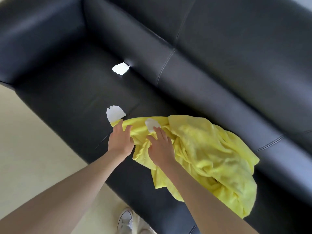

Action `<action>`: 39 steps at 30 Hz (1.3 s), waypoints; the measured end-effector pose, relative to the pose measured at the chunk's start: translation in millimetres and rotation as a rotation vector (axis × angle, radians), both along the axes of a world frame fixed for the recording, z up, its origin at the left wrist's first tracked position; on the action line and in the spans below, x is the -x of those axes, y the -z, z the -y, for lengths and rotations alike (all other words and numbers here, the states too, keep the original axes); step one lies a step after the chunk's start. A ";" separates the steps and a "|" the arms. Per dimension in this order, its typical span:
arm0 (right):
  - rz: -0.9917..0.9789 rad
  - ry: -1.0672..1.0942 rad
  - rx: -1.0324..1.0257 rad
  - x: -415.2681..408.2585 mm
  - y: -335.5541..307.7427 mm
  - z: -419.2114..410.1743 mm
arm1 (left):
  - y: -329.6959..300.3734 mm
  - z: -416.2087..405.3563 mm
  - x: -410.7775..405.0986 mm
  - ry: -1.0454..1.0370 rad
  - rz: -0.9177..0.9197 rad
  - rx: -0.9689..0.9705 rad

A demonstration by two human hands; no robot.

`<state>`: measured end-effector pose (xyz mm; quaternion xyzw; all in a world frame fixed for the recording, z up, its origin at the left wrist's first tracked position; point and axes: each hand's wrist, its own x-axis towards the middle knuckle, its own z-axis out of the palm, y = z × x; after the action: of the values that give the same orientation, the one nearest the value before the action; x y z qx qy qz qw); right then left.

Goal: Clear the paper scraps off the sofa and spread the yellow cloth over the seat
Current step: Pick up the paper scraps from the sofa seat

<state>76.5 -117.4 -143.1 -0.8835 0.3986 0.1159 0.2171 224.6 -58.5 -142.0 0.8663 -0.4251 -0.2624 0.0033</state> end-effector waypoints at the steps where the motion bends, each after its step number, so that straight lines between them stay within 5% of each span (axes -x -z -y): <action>1: -0.032 -0.046 -0.007 -1.3 3.0 3.9 | 0.7 3.6 0.1 -0.021 -0.012 -0.004; 8: 0.049 0.152 -0.045 -27.7 4.0 22.5 | 13.2 18.6 -26.9 -0.069 -0.028 -0.069; 15: 0.214 0.439 -0.197 -65.6 -13.3 40.1 | 27.3 36.8 -63.2 -0.122 -0.077 0.109; 19: 0.207 0.500 -0.198 -89.7 -14.3 44.4 | 33.3 42.3 -84.5 -0.206 -0.370 0.158; 22: 0.233 0.509 -0.157 -119.6 -12.0 40.5 | 36.0 46.9 -108.9 -0.151 -0.527 0.215; 26: 0.196 0.375 -0.140 -160.5 -1.1 31.1 | 34.2 55.8 -148.2 -0.150 -0.505 0.332; 31: 0.097 0.386 -0.463 -202.1 11.9 23.3 | 27.9 68.9 -202.8 -0.213 -0.582 0.266; 35: 0.256 0.670 -0.411 -223.2 12.3 31.6 | 32.8 84.7 -227.5 -0.409 -0.723 0.140; 39: 0.171 1.165 -0.285 -235.4 19.1 48.9 | 41.1 93.7 -236.1 -0.420 -0.729 0.078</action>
<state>311.9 -166.4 -162.1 -0.4884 0.7784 -0.0413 0.3922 460.7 -152.2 -183.1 0.7839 -0.2200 -0.5290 0.2394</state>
